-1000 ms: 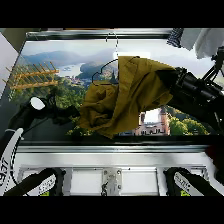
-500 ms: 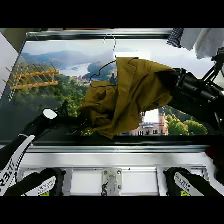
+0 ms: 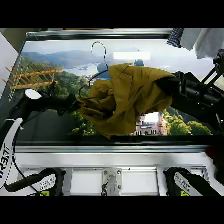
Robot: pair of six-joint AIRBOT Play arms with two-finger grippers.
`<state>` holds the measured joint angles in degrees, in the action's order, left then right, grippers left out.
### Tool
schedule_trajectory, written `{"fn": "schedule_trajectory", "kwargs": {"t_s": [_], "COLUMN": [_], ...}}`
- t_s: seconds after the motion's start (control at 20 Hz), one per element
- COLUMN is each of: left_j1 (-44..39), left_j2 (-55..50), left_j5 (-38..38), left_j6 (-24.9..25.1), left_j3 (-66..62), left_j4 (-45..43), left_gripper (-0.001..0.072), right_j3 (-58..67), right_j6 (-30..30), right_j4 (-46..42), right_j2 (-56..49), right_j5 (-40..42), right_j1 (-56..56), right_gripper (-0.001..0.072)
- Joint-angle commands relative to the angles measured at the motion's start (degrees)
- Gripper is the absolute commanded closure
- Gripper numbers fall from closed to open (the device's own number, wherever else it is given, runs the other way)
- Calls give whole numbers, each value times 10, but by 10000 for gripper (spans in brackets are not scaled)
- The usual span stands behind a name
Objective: Fold the clothes and pants, and hang the long-sleeved shirts on hangers.
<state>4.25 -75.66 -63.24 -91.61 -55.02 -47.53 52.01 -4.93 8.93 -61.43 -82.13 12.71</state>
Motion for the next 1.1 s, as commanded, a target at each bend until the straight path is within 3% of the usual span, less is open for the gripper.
{"fn": "schedule_trajectory", "kwargs": {"t_s": [0.0, 0.4, 0.8, 1.05], "left_j1": [49, 89, 84, 60], "left_j2": [-1, -2, -18, -59], "left_j5": [-80, -158, -174, -214], "left_j6": [3, 7, 7, 7], "left_j3": [-91, -293, -443, -478], "left_j4": [-50, -54, -54, -53], "left_gripper": [697, 698, 698, 697], "right_j3": [1, 1, 1, 1], "right_j6": [-14, -87, -117, -133], "right_j4": [-32, -168, -161, -73], "right_j2": [9, 21, 21, 21], "right_j5": [-28, -73, -174, -176], "right_j1": [0, 0, -27, -76], "right_gripper": [707, 706, 706, 706]}}
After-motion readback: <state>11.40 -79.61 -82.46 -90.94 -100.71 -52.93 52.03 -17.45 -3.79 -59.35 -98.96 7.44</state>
